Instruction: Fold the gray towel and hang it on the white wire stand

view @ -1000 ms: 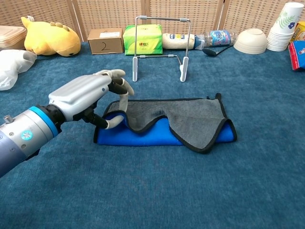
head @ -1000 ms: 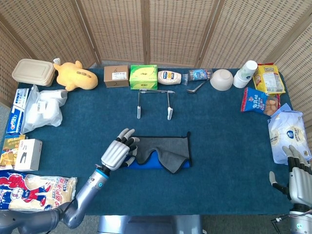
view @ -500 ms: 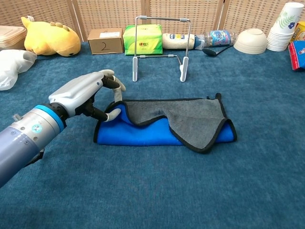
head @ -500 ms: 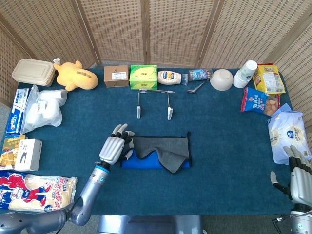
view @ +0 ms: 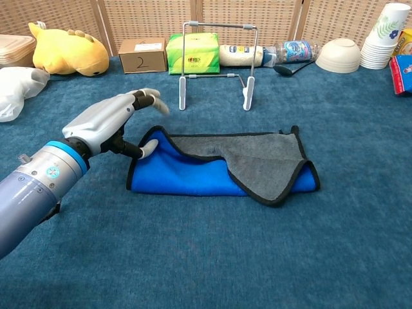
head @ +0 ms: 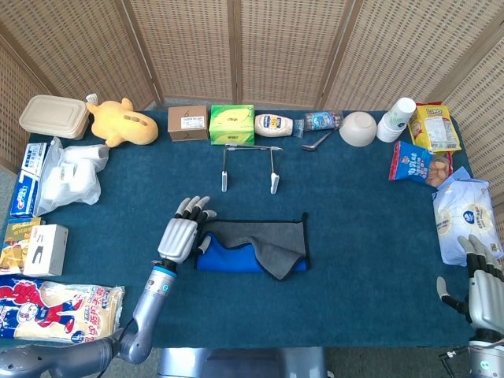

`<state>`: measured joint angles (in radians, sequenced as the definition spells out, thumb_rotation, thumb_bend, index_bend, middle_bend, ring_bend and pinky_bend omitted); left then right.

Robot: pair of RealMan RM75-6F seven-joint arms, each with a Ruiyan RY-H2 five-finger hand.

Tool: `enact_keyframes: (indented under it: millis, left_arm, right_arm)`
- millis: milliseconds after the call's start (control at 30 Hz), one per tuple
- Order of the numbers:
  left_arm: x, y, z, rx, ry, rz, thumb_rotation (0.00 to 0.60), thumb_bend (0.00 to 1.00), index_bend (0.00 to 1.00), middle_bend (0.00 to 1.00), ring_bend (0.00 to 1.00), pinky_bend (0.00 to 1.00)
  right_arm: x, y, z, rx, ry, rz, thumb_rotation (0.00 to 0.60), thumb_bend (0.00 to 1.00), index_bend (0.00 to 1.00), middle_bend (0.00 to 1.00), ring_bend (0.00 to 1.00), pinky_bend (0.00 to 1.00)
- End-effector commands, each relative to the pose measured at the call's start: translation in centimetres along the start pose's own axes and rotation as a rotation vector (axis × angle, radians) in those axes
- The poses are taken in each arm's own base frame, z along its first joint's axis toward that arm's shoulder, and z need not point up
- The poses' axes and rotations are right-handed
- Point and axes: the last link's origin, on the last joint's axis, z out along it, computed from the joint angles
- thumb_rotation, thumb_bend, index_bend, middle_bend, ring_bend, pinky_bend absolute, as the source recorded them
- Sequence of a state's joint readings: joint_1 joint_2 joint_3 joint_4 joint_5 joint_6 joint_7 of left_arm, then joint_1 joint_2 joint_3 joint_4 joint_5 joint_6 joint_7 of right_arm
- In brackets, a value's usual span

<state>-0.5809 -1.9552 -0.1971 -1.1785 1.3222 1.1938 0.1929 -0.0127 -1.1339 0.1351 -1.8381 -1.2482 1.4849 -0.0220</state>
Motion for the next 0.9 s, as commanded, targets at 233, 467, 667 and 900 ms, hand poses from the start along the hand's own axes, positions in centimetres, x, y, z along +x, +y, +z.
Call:
enact_keyframes:
  millis: [233, 467, 667, 900]
  left_arm:
    - [0.5, -0.1, -0.8, 0.023, -0.041, 0.088, 0.6, 0.52, 0.12, 0.02, 0.0, 0.0]
    - [1.2, 0.8, -0.6, 0.037, -0.057, 0.136, 0.6, 0.47, 0.07, 0.0, 0.0, 0.0]
    - [1.3, 1.1, -0.5, 0.066, -0.06, 0.187, 0.6, 0.44, 0.02, 0.0, 0.0, 0.0]
    - [1.2, 1.9, -0.5, 0.036, -0.08, 0.117, 0.6, 0.44, 0.04, 0.0, 0.0, 0.0]
  right_arm:
    - [0.1, 0.1, 0.0, -0.001, 0.0, 0.001, 0.6, 0.39, 0.03, 0.0, 0.0, 0.0]
    - [0.0, 0.1, -0.1, -0.001, -0.004, 0.006, 0.6, 0.39, 0.03, 0.0, 0.0, 0.0]
    - [0.2, 0.3, -0.2, -0.008, 0.003, 0.004, 0.6, 0.39, 0.03, 0.0, 0.0, 0.0]
    - [0.1, 0.3, -0.2, -0.005, 0.001, 0.007, 0.6, 0.39, 0.03, 0.0, 0.0, 0.0]
